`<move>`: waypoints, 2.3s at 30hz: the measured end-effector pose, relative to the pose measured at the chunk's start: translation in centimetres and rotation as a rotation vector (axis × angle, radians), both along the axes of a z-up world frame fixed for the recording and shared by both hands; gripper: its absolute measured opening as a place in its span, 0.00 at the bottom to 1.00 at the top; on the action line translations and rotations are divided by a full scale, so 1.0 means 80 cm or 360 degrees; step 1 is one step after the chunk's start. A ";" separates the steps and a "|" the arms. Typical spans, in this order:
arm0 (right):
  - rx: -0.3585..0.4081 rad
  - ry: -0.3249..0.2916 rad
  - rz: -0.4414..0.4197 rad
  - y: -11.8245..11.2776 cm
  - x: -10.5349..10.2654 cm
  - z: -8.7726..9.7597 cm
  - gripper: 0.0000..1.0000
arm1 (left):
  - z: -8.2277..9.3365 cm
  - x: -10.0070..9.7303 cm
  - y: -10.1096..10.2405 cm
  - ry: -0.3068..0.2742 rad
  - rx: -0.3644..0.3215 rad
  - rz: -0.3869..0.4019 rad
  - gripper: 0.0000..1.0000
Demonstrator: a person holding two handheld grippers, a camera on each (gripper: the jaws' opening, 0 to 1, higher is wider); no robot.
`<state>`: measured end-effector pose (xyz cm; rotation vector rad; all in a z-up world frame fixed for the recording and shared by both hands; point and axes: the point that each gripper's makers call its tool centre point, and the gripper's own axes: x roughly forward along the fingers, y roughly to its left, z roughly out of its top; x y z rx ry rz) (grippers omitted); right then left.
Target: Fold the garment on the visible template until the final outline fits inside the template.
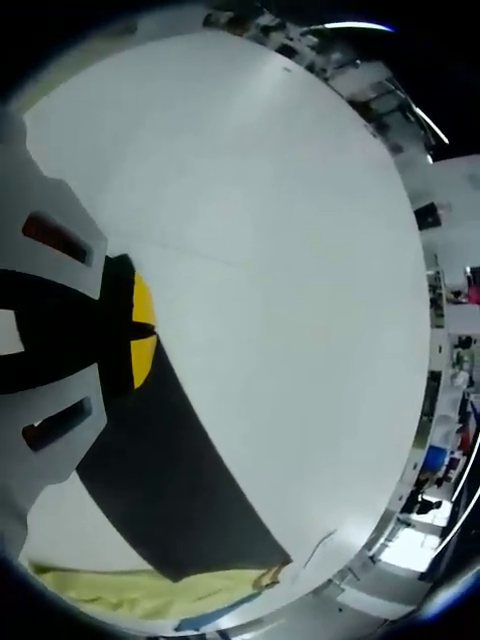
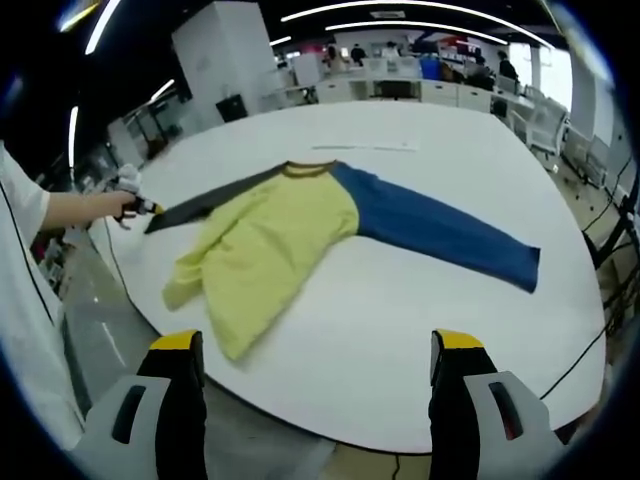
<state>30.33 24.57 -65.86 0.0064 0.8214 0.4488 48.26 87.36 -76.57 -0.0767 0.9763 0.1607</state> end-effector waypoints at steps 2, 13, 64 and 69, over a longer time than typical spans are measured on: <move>-0.0002 0.0001 0.0002 0.000 0.000 0.000 0.93 | 0.001 -0.001 -0.001 -0.0006 -0.0008 0.0001 0.00; 0.0002 -0.0005 -0.0002 -0.002 0.001 -0.001 0.93 | 0.000 -0.001 0.002 -0.0018 -0.0018 0.0001 0.00; 0.0076 -0.0106 0.0080 0.008 -0.010 0.020 0.93 | 0.086 -0.062 -0.121 -0.0276 -0.0297 -0.0439 0.45; 0.0095 -0.0123 0.0080 0.009 -0.013 0.023 0.93 | 0.091 -0.078 -0.136 -0.0253 -0.0305 -0.0492 0.49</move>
